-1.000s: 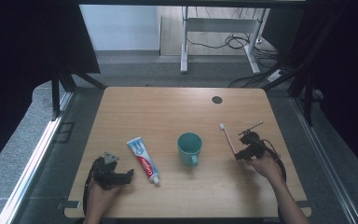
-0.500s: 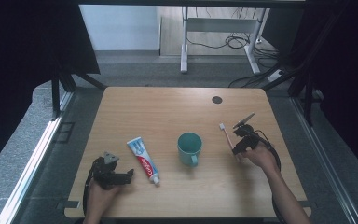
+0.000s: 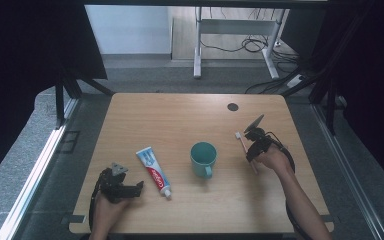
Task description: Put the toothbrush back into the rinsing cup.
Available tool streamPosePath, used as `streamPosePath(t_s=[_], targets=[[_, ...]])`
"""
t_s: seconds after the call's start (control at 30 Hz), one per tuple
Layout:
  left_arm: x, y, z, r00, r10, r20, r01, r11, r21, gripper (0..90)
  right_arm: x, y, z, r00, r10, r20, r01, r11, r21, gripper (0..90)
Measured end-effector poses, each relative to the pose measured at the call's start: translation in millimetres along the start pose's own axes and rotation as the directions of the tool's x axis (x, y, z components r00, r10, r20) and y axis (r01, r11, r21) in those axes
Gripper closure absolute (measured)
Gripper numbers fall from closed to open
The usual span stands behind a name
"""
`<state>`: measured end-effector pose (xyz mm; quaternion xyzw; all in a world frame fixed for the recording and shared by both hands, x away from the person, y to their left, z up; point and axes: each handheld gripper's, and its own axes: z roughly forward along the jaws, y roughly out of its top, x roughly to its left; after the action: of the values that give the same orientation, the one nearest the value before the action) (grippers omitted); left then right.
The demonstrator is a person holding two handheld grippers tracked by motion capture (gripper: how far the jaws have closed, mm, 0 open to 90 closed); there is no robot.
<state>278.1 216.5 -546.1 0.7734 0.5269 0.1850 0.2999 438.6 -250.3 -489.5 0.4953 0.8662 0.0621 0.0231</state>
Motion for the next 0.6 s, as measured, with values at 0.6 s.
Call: streamPosePath(t_s=[0.6], targets=[[0.0, 0.2, 0.1, 1.0, 0.001, 0.003, -0.001, 1.0, 0.0, 0.0, 0.2, 23.5, 13.3, 0.9998, 0.017, 0.014, -0.018, 0.996, 0.085, 73.9]])
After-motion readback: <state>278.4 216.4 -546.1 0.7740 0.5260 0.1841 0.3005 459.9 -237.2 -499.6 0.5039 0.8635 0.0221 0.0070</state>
